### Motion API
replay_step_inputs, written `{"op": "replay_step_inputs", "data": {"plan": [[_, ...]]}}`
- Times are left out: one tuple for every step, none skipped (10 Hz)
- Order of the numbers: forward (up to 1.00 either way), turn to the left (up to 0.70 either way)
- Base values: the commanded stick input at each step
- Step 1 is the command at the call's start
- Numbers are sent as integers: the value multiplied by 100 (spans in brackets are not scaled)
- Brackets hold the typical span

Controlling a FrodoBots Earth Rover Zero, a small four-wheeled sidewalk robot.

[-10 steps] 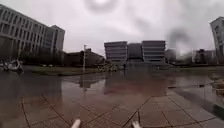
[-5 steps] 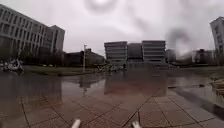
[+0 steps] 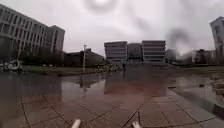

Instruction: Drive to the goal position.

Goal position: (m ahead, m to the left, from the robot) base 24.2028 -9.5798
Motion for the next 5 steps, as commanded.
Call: {"op": "replay_step_inputs", "data": {"plan": [[70, 0], [70, 0], [70, 0], [70, 0], [70, 0]]}}
